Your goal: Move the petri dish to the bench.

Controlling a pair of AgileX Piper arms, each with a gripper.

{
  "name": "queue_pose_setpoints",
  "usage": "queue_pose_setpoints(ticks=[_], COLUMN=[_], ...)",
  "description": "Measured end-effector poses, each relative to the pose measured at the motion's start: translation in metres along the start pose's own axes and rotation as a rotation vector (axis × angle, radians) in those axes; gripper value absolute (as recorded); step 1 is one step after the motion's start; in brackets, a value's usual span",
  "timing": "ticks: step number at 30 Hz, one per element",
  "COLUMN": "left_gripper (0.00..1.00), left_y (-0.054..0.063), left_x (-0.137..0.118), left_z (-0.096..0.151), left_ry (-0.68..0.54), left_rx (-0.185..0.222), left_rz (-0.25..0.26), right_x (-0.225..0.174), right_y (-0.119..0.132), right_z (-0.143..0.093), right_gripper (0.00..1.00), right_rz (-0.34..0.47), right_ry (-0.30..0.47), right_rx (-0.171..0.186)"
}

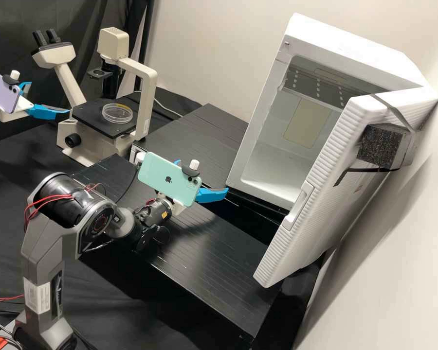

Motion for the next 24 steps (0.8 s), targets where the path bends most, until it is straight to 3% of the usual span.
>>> queue_pose_setpoints(ticks=[14,21,24], left_gripper=[1.00,1.00,1.00], left_y=[0.000,0.000,0.000], left_x=[0.000,0.000,0.000], left_z=[0.000,0.000,0.000], left_ry=[0.000,0.000,0.000], left_rx=[0.000,0.000,0.000], left_rz=[0.000,0.000,0.000], right_x=[-0.008,-0.035,-0.044], right_y=[-0.007,-0.030,-0.044], right_z=[-0.002,-0.041,-0.064], right_gripper=[1.00,1.00,1.00], right_rz=[-0.012,-0.084,-0.131], right_ry=[0.018,0.152,0.233], right_rx=[0.003,0.036,0.023])
